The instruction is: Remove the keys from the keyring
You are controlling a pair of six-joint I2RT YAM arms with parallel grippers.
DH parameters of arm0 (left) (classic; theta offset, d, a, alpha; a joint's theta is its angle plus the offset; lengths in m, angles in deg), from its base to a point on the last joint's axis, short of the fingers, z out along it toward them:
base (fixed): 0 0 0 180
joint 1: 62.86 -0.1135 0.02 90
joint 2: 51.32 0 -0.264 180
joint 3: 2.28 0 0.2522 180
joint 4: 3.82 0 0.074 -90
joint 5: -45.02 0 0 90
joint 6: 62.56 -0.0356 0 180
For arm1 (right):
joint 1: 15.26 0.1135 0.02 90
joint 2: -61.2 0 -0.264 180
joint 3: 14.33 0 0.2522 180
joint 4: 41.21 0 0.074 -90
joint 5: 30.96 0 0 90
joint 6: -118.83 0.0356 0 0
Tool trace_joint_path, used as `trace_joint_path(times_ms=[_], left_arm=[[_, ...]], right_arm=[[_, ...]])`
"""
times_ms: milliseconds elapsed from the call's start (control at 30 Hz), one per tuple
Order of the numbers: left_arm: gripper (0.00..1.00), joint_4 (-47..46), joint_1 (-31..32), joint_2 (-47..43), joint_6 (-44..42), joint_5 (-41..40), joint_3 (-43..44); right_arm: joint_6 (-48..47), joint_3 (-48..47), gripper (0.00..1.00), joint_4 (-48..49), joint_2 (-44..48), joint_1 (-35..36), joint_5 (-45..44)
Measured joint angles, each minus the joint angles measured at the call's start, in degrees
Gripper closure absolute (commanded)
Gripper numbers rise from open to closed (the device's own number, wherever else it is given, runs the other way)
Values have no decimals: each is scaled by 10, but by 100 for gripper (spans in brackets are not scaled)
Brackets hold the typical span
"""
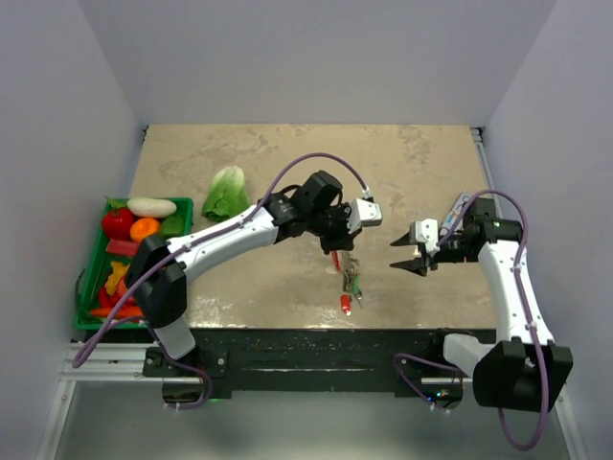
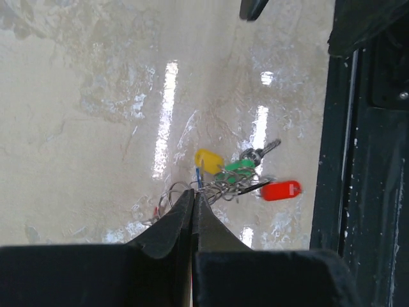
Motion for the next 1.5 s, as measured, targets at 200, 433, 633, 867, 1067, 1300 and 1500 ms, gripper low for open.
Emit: trace_joint_path(times_ms=[200, 433, 633, 867, 1067, 1300, 1500], left_arm=[[100, 30, -23, -10, -31, 94, 28], [100, 81, -24, -29, -58, 189, 87], [100, 105, -27, -31, -66, 250, 128], [100, 115, -27, -31, -66, 263, 133], [100, 115, -27, -31, -66, 263, 138], [100, 118, -27, -31, -65, 264, 144], [100, 119, -27, -31, -65, 268, 158]], right_arm=[[-123, -19, 46, -47, -83, 0, 37], [-178, -19, 47, -63, -94, 25, 65], [-170, -38, 50, -70, -97, 61, 82], [-126, -47, 57, -71, -79, 99, 111], [-95, -48, 61, -72, -78, 102, 126], [-86, -48, 65, -72, -81, 103, 126], [-85, -48, 64, -72, -102, 104, 130]])
